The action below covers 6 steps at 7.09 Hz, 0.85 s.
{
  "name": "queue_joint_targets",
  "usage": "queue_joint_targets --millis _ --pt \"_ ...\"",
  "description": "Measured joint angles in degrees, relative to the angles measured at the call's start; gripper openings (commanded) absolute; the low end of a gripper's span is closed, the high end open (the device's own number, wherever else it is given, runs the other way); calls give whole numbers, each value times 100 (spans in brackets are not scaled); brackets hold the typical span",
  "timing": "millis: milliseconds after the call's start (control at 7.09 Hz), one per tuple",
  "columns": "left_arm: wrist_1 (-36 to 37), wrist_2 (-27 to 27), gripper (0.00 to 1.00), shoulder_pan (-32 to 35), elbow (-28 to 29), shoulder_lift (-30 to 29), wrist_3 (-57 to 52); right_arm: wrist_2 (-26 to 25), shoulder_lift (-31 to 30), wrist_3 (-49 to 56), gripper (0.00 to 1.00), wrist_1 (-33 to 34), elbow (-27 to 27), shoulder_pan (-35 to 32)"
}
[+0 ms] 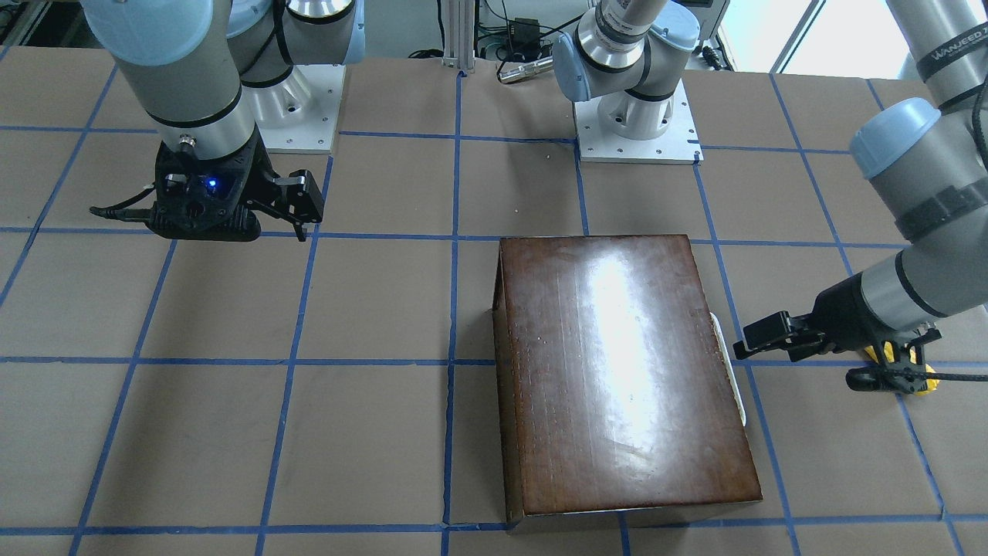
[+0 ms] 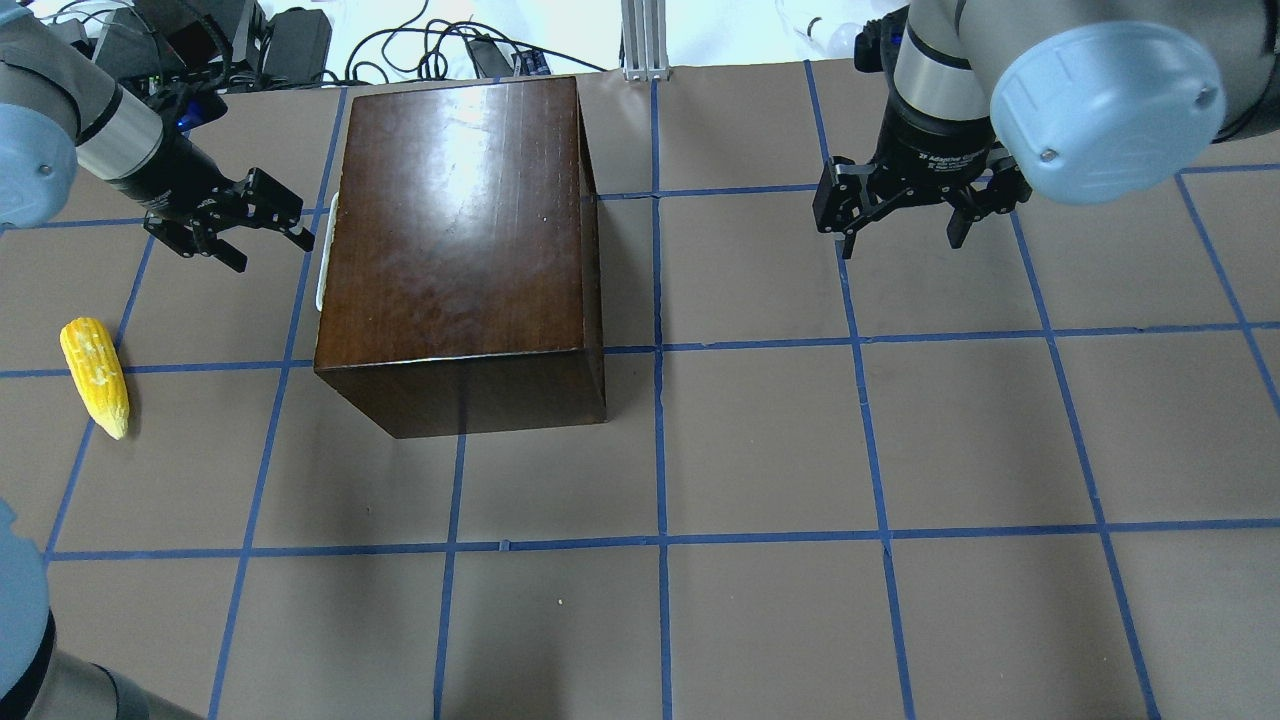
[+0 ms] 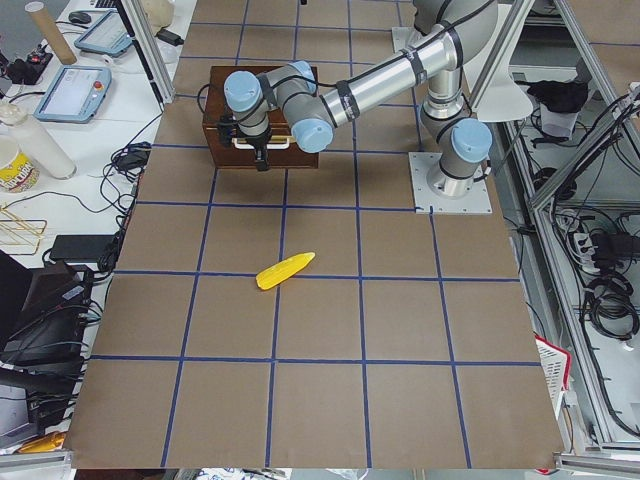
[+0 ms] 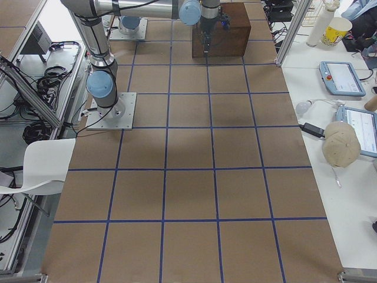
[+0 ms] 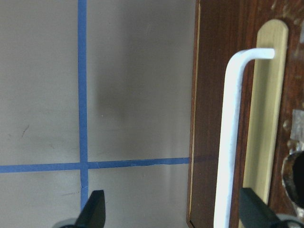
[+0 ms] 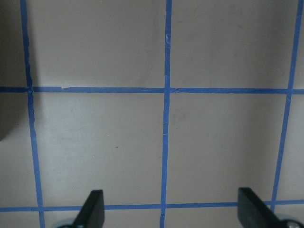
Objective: Open drawer and put corn inside
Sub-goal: 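Move the left gripper down beside the cabinet to the white drawer handle, then grasp the white drawer handle with the left gripper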
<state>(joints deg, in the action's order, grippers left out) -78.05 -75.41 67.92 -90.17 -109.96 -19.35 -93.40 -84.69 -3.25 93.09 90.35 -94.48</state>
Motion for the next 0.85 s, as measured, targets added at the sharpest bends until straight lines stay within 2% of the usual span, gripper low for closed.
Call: queue_joint_targets --millis 846 --pt "79 416 100 18 -17 -372 -169 2 3 0 100 5 0 0"
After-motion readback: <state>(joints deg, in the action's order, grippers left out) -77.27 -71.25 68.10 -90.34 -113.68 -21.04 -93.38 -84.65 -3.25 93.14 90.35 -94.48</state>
